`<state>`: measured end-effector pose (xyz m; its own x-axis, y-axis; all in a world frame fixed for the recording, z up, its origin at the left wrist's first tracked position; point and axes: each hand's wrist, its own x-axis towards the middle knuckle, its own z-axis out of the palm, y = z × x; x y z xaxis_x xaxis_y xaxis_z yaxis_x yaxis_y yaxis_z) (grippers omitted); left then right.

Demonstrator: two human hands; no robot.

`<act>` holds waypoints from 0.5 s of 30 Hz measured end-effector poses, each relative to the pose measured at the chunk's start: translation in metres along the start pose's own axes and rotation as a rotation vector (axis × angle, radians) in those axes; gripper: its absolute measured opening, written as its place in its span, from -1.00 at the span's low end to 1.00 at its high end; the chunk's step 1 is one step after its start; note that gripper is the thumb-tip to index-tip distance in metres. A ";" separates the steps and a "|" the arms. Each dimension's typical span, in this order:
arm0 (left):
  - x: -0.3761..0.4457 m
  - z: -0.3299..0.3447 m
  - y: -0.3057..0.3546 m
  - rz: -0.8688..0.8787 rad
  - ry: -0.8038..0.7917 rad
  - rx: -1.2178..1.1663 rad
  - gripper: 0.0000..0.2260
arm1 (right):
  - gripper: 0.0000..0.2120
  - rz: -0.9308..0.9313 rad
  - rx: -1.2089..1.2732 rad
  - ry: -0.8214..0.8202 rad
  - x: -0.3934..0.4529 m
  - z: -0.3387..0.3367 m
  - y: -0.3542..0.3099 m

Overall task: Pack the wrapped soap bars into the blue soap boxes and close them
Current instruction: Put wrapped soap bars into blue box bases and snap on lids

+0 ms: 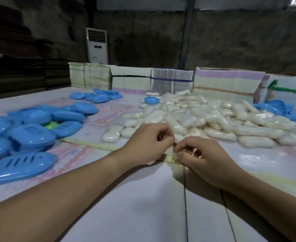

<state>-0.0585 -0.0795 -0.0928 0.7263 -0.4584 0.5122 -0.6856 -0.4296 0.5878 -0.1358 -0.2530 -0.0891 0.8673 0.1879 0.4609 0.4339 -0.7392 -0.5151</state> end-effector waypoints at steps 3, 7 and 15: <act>0.002 -0.008 -0.002 -0.031 0.047 0.050 -0.93 | -0.80 -0.106 -0.059 0.006 -0.003 0.006 -0.008; 0.012 -0.034 -0.019 -0.161 -0.020 0.306 -0.86 | -0.85 -0.217 -0.054 -0.006 -0.004 0.016 -0.019; 0.029 -0.127 -0.094 -0.585 -0.080 1.098 -0.57 | -0.82 -0.230 -0.048 -0.121 -0.005 0.013 -0.017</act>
<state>0.0333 0.0458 -0.0537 0.9576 -0.0088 0.2879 0.0328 -0.9897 -0.1391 -0.1446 -0.2330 -0.0919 0.7715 0.4280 0.4707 0.6132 -0.6976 -0.3706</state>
